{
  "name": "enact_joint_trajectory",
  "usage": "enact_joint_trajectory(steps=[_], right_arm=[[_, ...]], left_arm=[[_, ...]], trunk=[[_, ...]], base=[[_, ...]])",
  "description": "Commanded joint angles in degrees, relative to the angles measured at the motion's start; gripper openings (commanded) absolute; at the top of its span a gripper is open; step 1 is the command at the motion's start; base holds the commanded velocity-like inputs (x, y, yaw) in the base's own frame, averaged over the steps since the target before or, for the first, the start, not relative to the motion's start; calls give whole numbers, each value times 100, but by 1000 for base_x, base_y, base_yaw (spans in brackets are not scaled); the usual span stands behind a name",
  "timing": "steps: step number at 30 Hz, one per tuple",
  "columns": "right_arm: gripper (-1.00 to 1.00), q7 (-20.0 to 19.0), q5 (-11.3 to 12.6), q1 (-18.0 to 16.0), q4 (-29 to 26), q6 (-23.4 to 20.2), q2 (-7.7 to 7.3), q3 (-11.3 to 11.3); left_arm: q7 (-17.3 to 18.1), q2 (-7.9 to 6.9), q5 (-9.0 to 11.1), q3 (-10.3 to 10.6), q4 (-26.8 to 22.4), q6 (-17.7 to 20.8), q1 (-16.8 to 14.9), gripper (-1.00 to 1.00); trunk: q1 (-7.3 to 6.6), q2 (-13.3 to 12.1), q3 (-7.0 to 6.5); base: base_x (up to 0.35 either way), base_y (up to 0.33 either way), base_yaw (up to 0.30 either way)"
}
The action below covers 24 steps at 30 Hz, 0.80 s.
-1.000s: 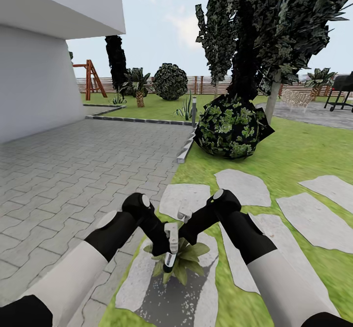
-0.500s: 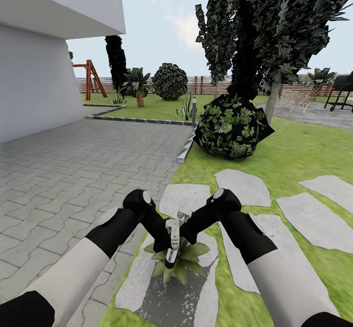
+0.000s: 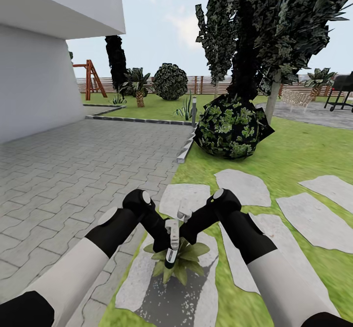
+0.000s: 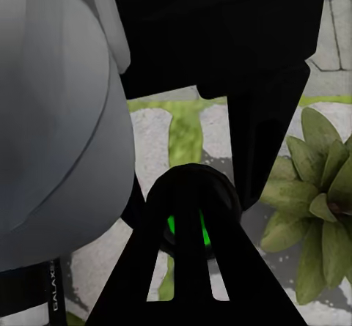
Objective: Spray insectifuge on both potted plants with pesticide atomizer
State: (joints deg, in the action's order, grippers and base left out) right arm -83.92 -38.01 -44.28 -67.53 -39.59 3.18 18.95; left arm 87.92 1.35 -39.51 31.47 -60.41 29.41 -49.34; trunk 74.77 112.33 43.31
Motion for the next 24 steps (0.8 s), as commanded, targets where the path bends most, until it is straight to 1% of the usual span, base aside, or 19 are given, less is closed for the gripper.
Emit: enact_joint_trajectory(steps=[1, 19, 21, 24], right_arm=[[-100, -36, -66, -2, 30, -50, -2, 4], [-100, -36, -66, -2, 30, -49, -2, 7], [-100, -36, -66, -2, 30, -49, -2, 6], [-100, -36, -66, -2, 30, -49, -2, 8]], left_arm=[[41, -3, -44, 0, -2, 65, -7, -100], [41, -48, -39, -66, 31, -15, -6, -100], [41, -68, -39, -69, 50, -26, -6, -100], [42, -153, -39, -117, 205, -41, -9, -100]], trunk=[[-1, 3, 5], [-1, 3, 5], [-1, 3, 5], [-1, 3, 5]], base=[[0, 0, 0], [0, 0, 0], [0, 0, 0], [0, 0, 0]])
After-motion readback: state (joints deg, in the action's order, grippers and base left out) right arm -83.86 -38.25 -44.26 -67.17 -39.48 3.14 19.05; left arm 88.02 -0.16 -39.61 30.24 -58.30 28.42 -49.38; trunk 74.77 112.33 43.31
